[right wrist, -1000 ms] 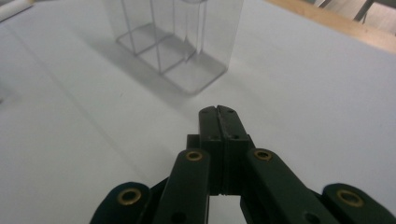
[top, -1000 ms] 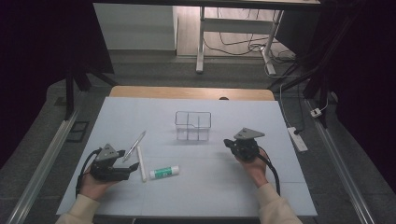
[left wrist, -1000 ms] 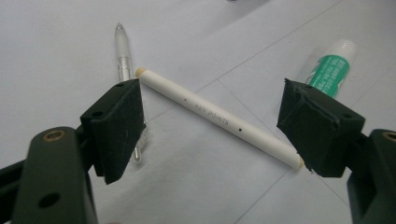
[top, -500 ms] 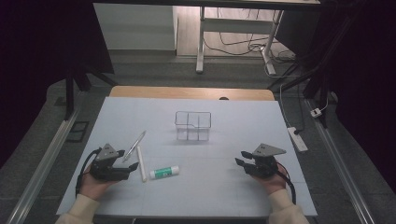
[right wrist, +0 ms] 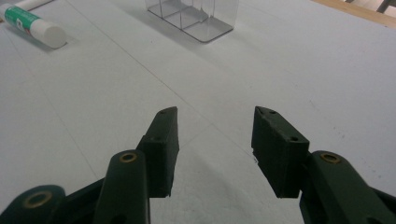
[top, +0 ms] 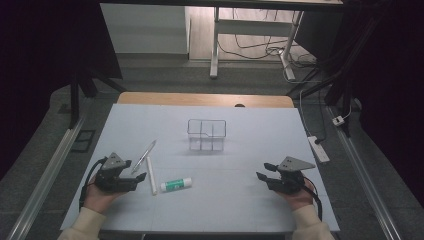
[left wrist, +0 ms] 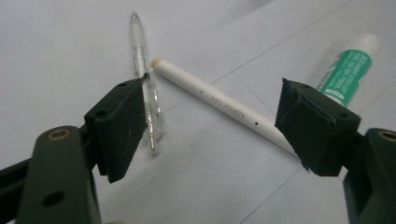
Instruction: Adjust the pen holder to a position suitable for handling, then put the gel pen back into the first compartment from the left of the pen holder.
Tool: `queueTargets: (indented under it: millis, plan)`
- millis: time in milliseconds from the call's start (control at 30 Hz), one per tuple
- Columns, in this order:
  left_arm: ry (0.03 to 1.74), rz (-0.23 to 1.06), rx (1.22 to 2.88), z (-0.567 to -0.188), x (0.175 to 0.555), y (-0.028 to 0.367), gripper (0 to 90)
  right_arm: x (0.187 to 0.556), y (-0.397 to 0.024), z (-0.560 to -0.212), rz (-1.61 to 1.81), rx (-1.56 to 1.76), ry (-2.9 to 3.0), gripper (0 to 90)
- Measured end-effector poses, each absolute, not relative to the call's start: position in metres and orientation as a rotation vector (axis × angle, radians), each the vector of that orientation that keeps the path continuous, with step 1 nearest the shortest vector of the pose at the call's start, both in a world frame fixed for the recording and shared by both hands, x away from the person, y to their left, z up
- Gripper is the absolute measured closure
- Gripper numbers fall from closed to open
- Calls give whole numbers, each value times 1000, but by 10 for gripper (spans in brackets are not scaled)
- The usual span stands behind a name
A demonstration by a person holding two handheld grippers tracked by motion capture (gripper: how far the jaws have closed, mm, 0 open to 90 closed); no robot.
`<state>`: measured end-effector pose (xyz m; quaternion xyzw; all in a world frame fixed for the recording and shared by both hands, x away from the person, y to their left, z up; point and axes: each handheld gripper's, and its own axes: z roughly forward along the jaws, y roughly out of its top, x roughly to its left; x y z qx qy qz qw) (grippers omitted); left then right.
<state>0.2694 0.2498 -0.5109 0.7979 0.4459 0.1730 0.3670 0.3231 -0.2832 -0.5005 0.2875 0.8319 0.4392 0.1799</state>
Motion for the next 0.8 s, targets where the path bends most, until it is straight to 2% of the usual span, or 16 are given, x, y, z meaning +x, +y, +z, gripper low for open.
queueTargets:
  millis: [800]
  plan:
    - [1166, 417, 2050, -499, 282, 248, 252, 323, -282, -503, 1197, 780, 2376, 481]
